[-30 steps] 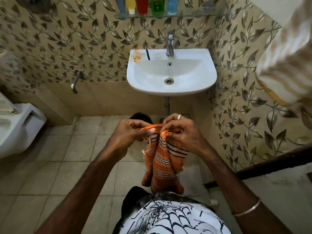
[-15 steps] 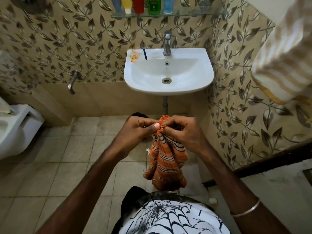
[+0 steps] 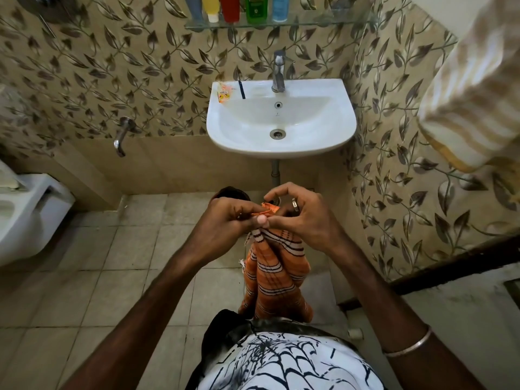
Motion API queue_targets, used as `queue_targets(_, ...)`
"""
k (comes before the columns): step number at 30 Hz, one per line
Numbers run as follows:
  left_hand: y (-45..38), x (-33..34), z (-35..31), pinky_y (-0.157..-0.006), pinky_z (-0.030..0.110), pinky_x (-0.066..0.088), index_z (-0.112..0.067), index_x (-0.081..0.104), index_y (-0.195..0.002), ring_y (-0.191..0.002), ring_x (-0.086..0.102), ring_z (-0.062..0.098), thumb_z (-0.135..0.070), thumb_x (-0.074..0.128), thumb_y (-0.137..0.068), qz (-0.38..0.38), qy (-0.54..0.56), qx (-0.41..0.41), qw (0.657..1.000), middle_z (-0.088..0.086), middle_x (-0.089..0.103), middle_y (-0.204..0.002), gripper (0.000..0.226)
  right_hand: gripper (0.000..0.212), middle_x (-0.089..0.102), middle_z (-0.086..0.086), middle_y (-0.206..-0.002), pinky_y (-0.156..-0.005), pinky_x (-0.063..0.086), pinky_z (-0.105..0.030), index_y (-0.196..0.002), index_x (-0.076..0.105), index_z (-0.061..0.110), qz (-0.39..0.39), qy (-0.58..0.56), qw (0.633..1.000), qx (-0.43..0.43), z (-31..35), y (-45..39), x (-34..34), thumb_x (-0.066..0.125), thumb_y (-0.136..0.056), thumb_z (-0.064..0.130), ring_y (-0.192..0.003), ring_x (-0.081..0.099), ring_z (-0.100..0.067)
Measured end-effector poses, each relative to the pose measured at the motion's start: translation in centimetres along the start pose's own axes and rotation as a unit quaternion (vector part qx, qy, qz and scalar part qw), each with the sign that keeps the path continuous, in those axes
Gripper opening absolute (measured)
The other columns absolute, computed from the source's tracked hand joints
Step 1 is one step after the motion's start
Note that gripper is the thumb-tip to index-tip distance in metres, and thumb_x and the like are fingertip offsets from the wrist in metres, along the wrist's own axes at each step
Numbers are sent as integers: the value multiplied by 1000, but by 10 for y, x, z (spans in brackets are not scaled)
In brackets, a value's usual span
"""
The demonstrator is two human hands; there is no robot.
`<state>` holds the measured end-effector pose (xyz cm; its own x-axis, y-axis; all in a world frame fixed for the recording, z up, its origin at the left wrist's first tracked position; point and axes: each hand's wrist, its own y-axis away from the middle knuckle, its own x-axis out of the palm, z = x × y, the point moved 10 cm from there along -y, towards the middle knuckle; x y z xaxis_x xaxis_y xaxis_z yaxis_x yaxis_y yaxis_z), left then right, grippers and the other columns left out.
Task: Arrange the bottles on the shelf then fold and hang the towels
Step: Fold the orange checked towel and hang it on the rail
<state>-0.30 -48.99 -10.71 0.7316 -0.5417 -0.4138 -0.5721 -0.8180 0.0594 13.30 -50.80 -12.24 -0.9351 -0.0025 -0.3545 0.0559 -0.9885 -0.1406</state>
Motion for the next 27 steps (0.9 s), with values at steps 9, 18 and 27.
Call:
queue_targets(9,8,-8,-29,-69,23,57,-15,77,-108,-85,70,4,-4,67,-90,-1,-193,120,974,-2,78,-95,22,40,75,5,-105,-79,63,-47,-109,72,39,159,40,985,55,-21,3,20,86,-71,40,-95,73,-11)
queue_targets(18,14,-22,-46,-62,9,48,-12,77,-98,-74,66,1,-4,70,-89,-34,-280,169,944,-1,77,-87,15,23,76,5,-99,-79,63,-46,-93,73,42,167,26,983,67,-23,3,26,86,-74,36,-94,73,-9)
queue_targets(27,17,-47,-38,-63,26,59,-9,77,-101,-78,72,8,-9,68,-92,-115,-227,147,956,2,78,-91,13,19,74,15,-93,-78,61,-34,-96,76,34,152,83,980,94,-43,-1,24,83,-79,30,-90,69,-1)
